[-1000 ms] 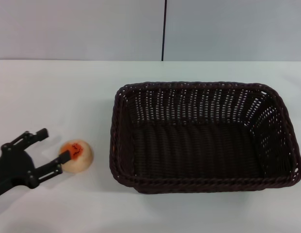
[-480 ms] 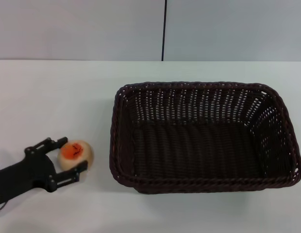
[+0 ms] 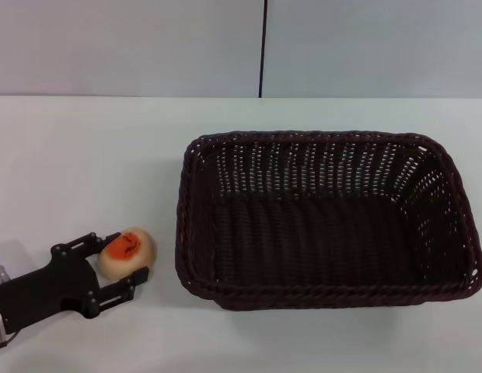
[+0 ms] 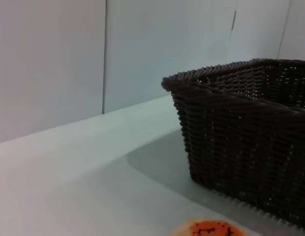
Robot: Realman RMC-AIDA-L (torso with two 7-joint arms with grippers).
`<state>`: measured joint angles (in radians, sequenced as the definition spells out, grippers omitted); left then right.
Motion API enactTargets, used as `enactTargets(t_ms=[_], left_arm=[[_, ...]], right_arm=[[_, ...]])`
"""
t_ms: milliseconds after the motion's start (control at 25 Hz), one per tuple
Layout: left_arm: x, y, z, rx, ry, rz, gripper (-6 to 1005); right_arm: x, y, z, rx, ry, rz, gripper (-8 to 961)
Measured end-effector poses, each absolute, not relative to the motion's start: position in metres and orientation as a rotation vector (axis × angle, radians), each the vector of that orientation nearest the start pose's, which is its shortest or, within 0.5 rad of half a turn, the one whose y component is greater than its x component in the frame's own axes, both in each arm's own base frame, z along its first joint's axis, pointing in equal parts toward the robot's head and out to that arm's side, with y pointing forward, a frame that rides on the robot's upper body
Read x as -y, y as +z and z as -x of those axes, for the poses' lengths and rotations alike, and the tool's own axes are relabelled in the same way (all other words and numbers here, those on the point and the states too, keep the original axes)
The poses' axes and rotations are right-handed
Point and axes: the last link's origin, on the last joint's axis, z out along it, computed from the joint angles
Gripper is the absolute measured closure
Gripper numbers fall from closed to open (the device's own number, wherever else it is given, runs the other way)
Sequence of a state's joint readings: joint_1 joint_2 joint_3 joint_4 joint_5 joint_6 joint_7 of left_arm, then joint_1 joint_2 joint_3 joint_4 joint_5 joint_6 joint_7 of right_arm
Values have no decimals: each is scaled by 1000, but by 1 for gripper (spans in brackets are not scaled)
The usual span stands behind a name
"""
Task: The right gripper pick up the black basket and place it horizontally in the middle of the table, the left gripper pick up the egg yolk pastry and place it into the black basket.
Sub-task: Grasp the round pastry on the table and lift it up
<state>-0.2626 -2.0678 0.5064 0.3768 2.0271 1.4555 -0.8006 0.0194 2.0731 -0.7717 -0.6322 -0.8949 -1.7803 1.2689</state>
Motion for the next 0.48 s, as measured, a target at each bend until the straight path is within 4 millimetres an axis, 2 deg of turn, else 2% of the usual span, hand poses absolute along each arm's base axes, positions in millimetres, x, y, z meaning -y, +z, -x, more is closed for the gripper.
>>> enactTargets(t_ms=[80,360,480], left_arm=[[-226,-29,365,579,-565,2508,197],[-228,-22,362,581,-636,2442,453],[-225,-7,357,542,-744,2354,570]], right_arm=[[-209,116,-327,-554,1487,1674,209],[-208,113,-333,-571,1475,1639,209],[-205,113,-338,-587,1476,1606,209]])
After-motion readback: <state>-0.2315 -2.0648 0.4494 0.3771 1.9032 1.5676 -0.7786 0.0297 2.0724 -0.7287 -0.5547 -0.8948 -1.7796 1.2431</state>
